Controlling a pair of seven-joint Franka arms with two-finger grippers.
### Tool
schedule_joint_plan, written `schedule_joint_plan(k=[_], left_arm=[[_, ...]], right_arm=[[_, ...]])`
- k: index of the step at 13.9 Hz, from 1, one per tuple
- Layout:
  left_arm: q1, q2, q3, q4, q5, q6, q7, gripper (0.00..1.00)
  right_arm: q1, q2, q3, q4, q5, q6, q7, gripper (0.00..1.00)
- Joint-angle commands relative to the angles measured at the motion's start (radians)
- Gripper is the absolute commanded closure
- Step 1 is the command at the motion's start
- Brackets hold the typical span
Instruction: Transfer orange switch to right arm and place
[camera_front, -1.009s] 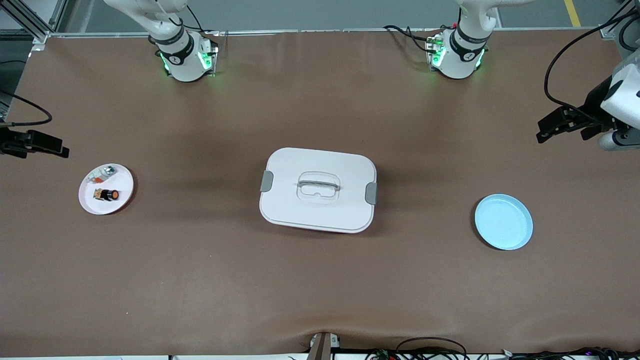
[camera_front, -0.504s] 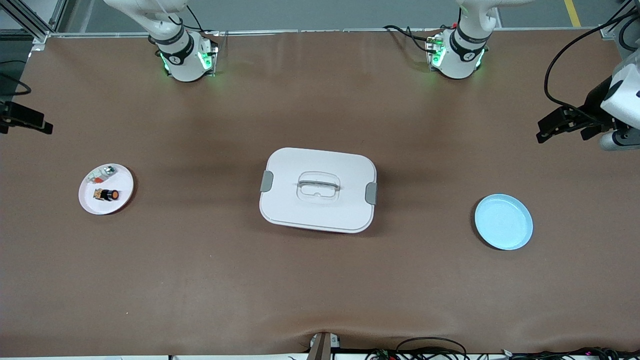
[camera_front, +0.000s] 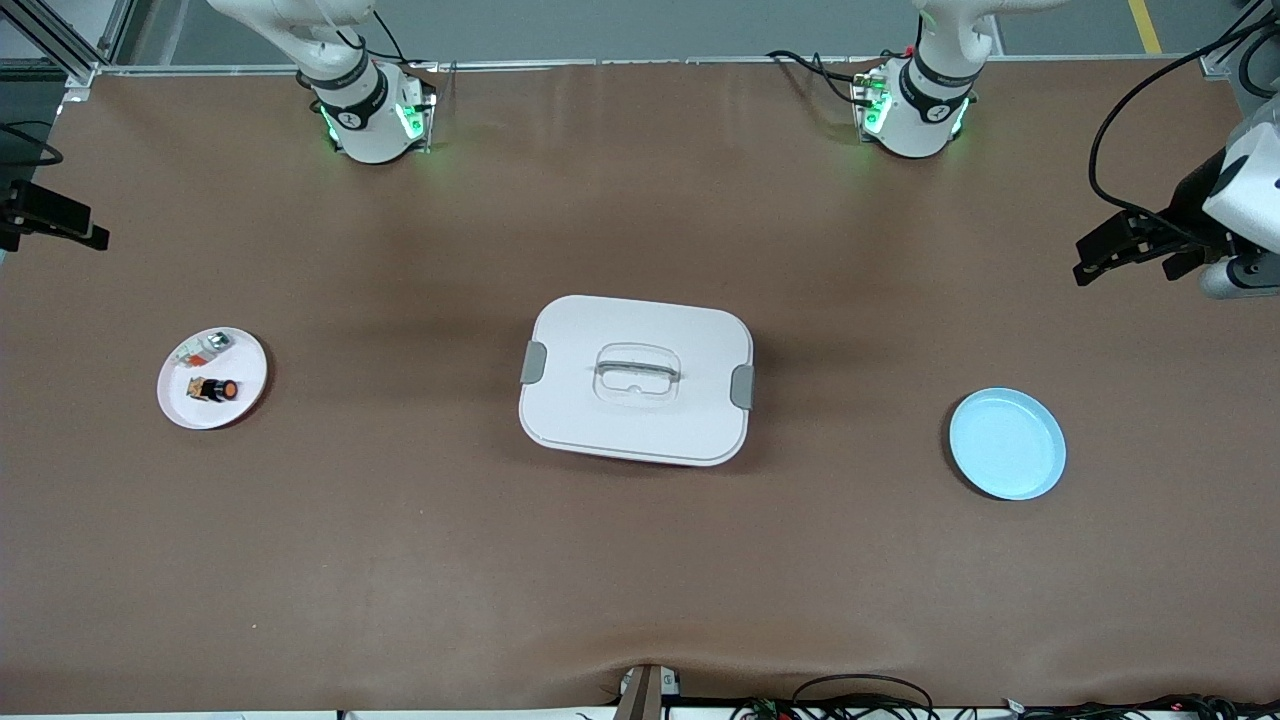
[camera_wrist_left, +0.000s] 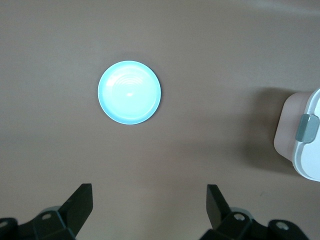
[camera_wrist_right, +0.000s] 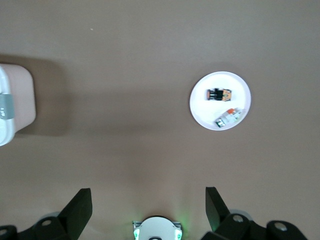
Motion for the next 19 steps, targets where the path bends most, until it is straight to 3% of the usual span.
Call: schedule_joint_plan(k=[1, 5, 19], left_arm=[[-0.004, -0.004, -0.007, 0.014, 0.020, 0.002, 0.010, 0.00], [0.004, -0.003, -0.004, 0.012, 0.020, 0.002, 0.012, 0.00], [-0.005, 0.005, -0.007, 0.017, 0.009, 0.008, 0.006, 0.00]], right_arm=[[0.047, 0.004, -0.022, 0.025, 0.013, -0.013, 0.007, 0.00], [0.110, -0.003, -0.070, 0.031, 0.013, -0.019, 0.018, 0.00], [0.117, -0.075, -0.088, -0.025, 0.014, -0.020, 0.017, 0.00]])
